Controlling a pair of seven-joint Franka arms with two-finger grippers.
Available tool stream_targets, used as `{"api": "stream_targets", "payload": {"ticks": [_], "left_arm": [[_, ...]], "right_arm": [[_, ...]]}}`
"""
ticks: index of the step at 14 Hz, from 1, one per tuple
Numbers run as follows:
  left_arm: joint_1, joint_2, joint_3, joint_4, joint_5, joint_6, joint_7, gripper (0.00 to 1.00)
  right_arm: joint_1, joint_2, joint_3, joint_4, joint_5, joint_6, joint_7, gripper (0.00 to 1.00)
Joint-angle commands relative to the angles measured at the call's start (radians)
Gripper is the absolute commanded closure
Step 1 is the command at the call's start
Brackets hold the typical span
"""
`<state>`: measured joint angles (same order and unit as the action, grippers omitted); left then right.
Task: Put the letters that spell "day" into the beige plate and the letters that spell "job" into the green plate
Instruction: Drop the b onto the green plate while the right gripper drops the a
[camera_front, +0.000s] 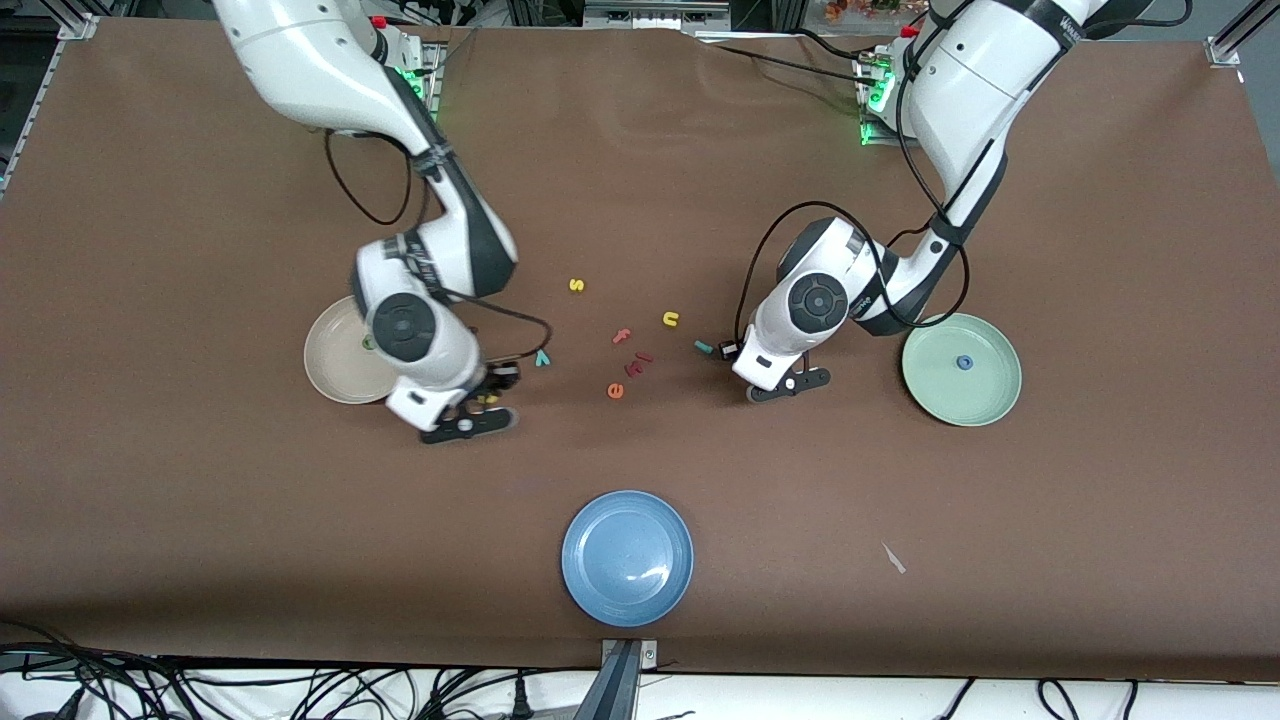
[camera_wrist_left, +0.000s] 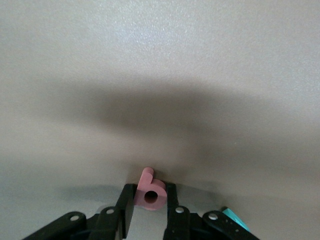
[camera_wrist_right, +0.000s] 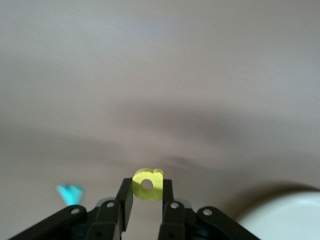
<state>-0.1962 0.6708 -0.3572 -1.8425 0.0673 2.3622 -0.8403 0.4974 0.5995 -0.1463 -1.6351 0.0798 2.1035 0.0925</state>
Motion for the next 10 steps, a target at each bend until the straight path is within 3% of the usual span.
{"api": "stream_targets", "payload": {"ticks": [1,5,7,10], "left_arm": [[0.036,-0.043,0.004,0.008,0.034,-0.087,0.004,0.81],[0.2,-0.132,0.0,0.006,0.032,-0.288,0.237,0.81],[0.303,-0.138,0.003,-0.001,0.035,-0.354,0.396,0.81],[0.434,-0.135,0.001,-0.009,0.139,-0.405,0.548,0.81]], "right_arm": [[0.001,-0.157,-0.065,-0.231,0.02,-0.008,-0.062,0.91],[0.003,-0.239,-0.189,-0.434,0.011,0.003,-0.115,0.91],[-0.002,-0.21,-0.257,-0.442,0.012,0.019,-0.178,0.9],[-0.023,-0.14,-0.269,-0.442,0.018,0.087,-0.197,0.89]]}}
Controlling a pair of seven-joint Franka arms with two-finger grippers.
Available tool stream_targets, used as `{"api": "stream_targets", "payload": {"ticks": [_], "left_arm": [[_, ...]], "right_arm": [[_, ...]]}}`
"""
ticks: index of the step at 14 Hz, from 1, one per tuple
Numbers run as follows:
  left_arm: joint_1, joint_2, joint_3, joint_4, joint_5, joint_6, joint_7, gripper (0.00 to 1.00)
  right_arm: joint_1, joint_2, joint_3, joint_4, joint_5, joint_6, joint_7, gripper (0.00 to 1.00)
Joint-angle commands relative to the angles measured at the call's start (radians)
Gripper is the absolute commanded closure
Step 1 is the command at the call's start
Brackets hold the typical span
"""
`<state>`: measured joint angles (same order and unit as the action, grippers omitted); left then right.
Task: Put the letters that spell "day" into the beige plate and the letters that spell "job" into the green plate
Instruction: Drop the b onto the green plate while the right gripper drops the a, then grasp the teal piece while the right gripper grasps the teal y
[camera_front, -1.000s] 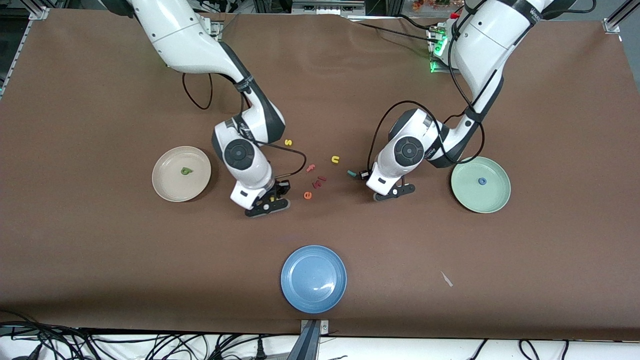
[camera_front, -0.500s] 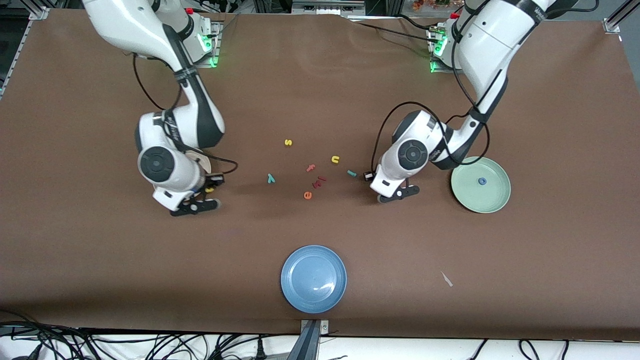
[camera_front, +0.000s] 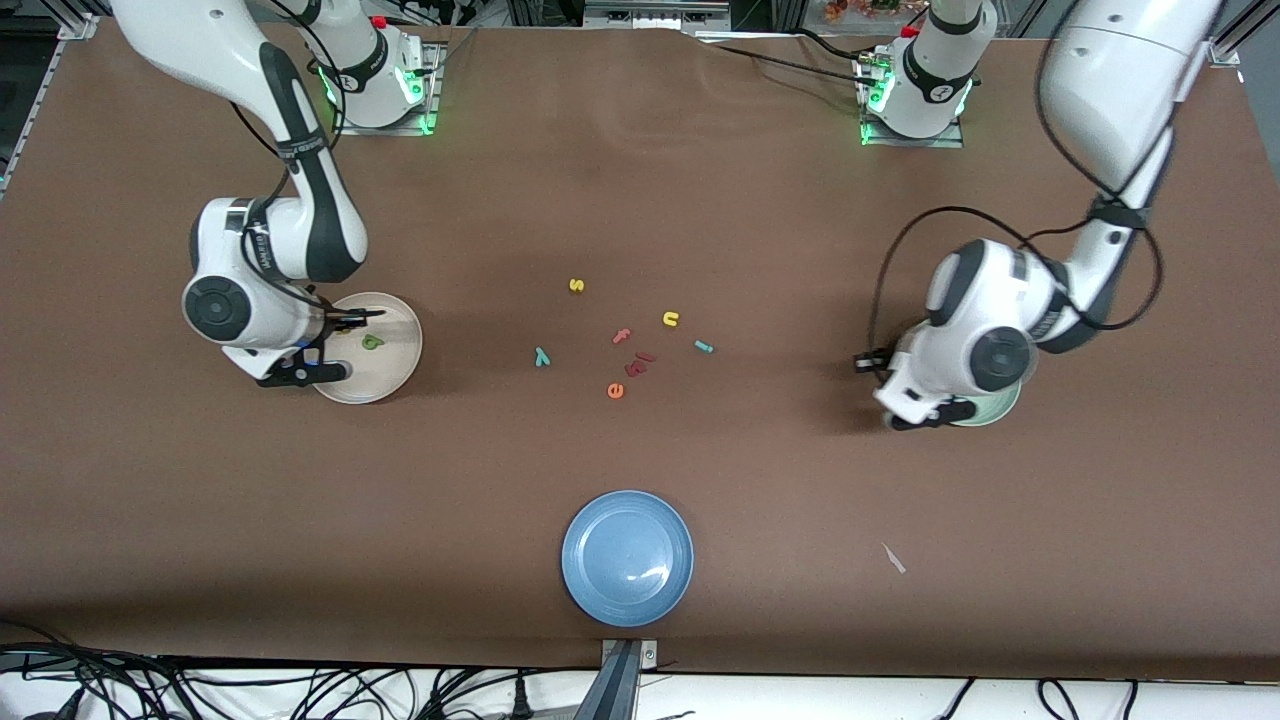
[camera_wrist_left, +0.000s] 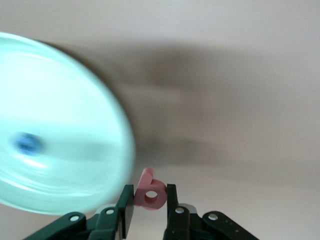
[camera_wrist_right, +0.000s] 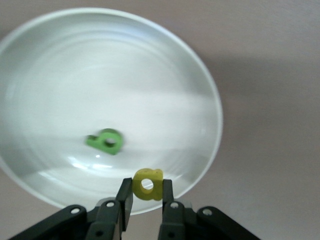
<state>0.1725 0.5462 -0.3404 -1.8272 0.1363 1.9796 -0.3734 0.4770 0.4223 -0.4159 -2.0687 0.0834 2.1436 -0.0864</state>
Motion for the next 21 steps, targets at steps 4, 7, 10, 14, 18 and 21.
{"api": "stream_targets", "payload": {"ticks": [4,7,10,14,18,21], "left_arm": [[0.139,0.037,-0.014,-0.024,0.107,-0.015,0.186,0.7],[0.145,0.05,-0.014,-0.021,0.117,-0.016,0.186,0.16],[0.133,0.017,-0.028,-0.007,0.099,-0.044,0.173,0.0],[0.124,-0.014,-0.182,-0.001,0.0,-0.041,-0.031,0.0],[0.003,0.015,-0.278,-0.004,0.0,0.068,-0.376,0.0],[-0.131,0.069,-0.275,-0.004,0.005,0.218,-0.646,0.01]], "right_arm": [[-0.003,0.058,0.002,0.001,0.016,0.07,-0.013,0.31],[0.003,0.027,0.012,0.028,0.022,0.046,0.0,0.06],[0.011,0.024,0.077,0.136,0.022,-0.066,0.043,0.07],[0.011,0.009,0.218,0.19,0.024,-0.031,0.027,0.08],[0.015,0.039,0.336,0.188,0.108,0.109,0.175,0.19],[0.077,0.094,0.358,0.188,0.116,0.241,0.322,0.27]]}}
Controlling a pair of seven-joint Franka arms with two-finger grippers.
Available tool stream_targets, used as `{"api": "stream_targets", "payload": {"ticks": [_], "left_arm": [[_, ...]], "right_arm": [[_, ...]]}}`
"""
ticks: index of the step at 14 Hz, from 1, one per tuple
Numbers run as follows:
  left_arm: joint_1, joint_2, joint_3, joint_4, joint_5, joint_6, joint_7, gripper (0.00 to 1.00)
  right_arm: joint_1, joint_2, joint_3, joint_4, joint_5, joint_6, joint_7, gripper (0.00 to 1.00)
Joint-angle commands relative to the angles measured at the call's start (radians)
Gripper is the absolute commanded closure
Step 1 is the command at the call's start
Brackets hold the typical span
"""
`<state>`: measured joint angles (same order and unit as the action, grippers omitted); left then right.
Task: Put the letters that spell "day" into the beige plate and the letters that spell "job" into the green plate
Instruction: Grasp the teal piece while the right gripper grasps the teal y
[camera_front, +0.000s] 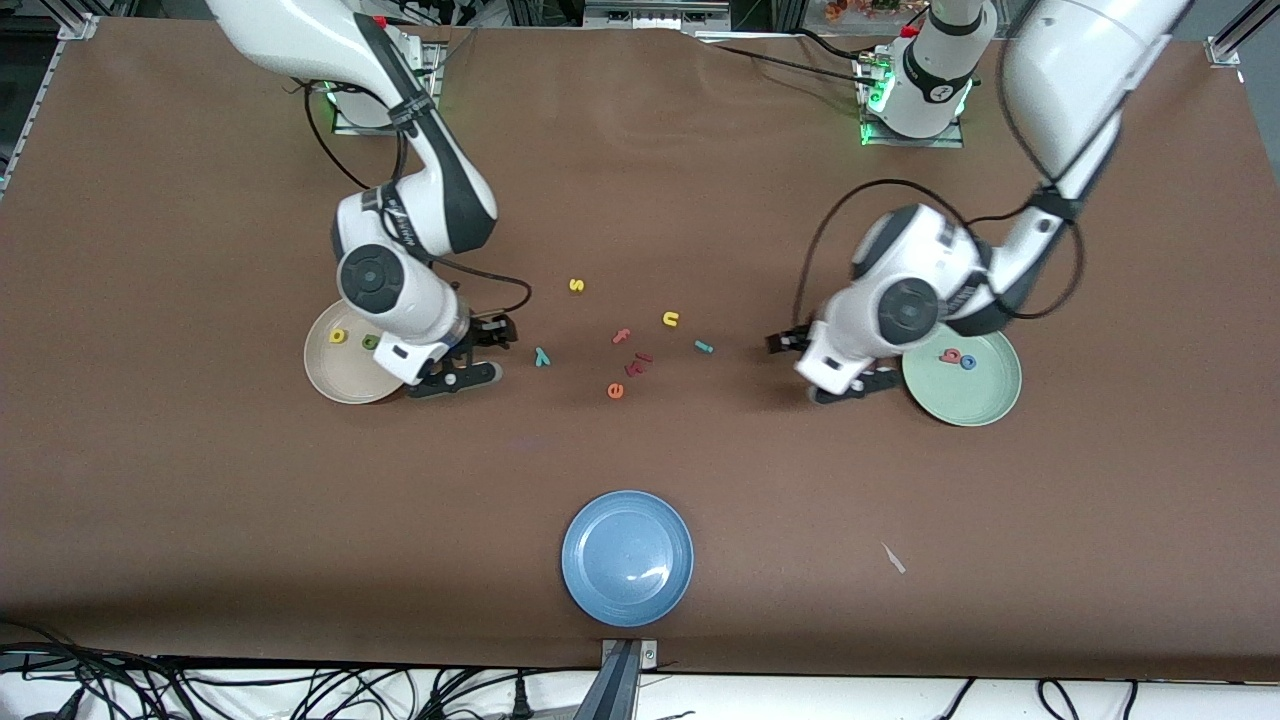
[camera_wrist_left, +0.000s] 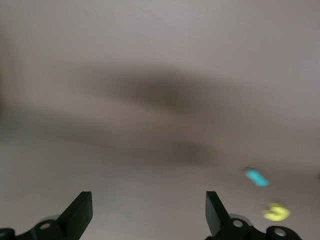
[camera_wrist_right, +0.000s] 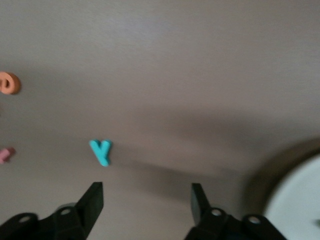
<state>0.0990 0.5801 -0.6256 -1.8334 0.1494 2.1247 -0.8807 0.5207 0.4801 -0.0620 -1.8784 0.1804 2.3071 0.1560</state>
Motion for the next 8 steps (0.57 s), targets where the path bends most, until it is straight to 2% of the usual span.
{"api": "stream_targets", "payload": {"ticks": [1,3,4,7,8], "left_arm": [[-0.082,0.05,0.012,0.002,-0.002,0.105,-0.238,0.01],[-0.143,0.081,0.027,0.002,0.002,0.162,-0.465,0.03],[-0.18,0.084,0.053,0.002,0.027,0.19,-0.568,0.03],[-0.251,0.107,0.107,0.005,0.074,0.271,-0.828,0.03],[-0.261,0.112,0.119,0.008,0.093,0.282,-0.871,0.04]], "right_arm": [[0.059,0.058,0.004,-0.001,0.017,0.118,0.129,0.27],[0.094,0.106,0.002,-0.002,0.014,0.178,0.183,0.29],[0.096,0.115,0.002,-0.001,0.014,0.198,0.183,0.34],[0.097,0.13,0.002,0.001,0.017,0.248,0.191,0.36],[0.097,0.135,0.002,0.001,0.014,0.249,0.191,0.42]]}}
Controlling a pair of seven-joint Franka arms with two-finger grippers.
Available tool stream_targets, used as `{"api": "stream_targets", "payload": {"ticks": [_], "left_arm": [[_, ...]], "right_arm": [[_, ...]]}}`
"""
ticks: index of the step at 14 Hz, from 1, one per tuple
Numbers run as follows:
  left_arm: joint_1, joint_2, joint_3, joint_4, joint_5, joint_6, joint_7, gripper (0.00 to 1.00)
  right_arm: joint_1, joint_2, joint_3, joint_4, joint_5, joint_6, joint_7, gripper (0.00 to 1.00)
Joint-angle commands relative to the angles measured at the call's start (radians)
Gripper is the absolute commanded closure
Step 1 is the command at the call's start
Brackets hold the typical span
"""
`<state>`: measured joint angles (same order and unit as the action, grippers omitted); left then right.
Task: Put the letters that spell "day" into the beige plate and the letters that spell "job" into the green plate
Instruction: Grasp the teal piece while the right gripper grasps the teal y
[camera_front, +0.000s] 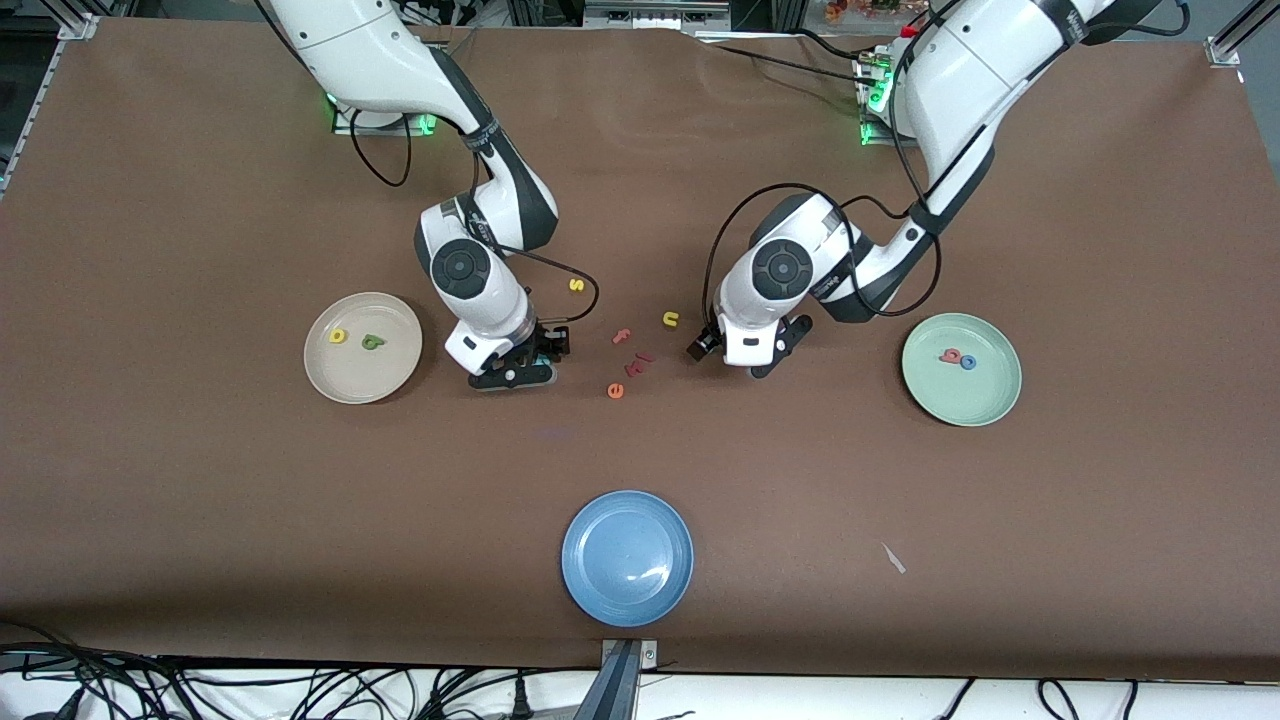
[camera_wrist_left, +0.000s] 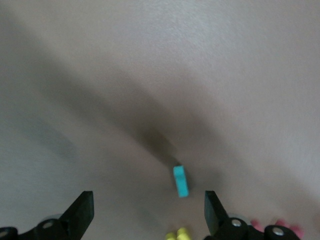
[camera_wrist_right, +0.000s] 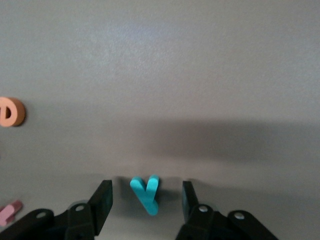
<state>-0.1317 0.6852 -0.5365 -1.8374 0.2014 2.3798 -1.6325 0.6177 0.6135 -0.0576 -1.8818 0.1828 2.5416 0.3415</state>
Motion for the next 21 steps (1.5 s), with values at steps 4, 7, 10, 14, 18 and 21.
{"api": "stream_targets", "payload": {"ticks": [4,7,10,14,18,21], "left_arm": [[-0.052,0.068,0.039,0.092,0.041,0.032,-0.194,0.08],[-0.1,0.083,0.092,0.112,0.055,0.032,-0.214,0.21],[-0.103,0.089,0.095,0.119,0.058,0.032,-0.214,0.44],[-0.103,0.088,0.095,0.133,0.068,0.03,-0.179,1.0],[-0.056,0.027,0.089,0.135,0.072,-0.037,0.01,1.0],[0.058,-0.039,0.058,0.121,0.053,-0.235,0.322,1.0]], "right_arm": [[0.016,0.026,-0.002,0.004,0.009,0.045,0.005,0.46],[0.017,0.028,-0.002,0.003,0.001,0.045,0.004,0.55],[0.023,0.029,-0.007,0.003,-0.003,0.045,-0.005,0.87],[0.022,-0.023,-0.05,0.004,-0.005,-0.021,-0.021,0.95],[0.02,-0.125,-0.174,-0.003,-0.005,-0.191,-0.178,0.95],[0.02,-0.169,-0.278,-0.052,-0.006,-0.296,-0.289,0.95]]}}
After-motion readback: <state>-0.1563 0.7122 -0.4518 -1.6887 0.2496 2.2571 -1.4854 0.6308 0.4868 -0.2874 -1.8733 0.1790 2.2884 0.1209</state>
